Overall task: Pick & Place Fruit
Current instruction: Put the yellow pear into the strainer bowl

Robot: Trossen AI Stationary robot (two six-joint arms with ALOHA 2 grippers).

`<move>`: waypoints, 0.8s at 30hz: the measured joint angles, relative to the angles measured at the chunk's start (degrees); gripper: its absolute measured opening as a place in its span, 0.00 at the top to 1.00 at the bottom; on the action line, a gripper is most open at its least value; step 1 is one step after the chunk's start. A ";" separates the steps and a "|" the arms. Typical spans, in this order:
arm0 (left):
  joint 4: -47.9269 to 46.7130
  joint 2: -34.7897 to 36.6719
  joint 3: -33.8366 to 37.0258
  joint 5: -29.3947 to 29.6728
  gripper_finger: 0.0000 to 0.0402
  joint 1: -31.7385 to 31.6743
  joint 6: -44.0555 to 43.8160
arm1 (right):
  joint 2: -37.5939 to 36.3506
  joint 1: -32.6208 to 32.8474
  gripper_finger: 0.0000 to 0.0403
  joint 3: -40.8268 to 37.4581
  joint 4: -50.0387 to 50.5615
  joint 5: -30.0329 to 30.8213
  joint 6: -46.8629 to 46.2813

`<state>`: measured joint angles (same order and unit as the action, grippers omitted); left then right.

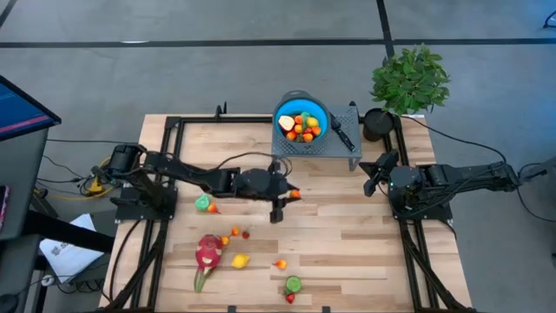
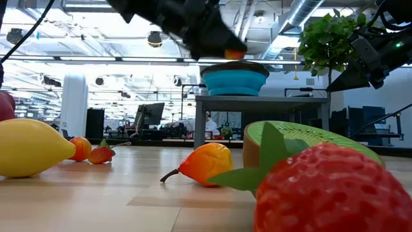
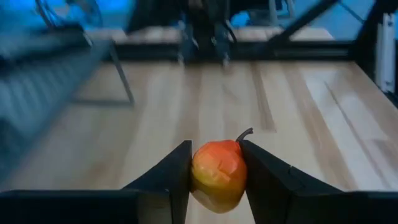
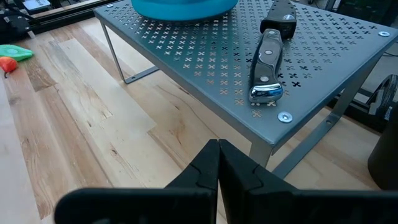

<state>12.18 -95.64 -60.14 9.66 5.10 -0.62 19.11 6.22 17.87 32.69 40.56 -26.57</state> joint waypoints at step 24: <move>2.51 0.02 -13.46 2.83 0.70 -24.79 12.09 | -0.02 0.00 1.00 0.00 -0.02 0.00 0.00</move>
<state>14.70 -95.61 -73.59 12.49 -19.69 11.47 19.10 6.22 17.87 32.67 40.56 -26.57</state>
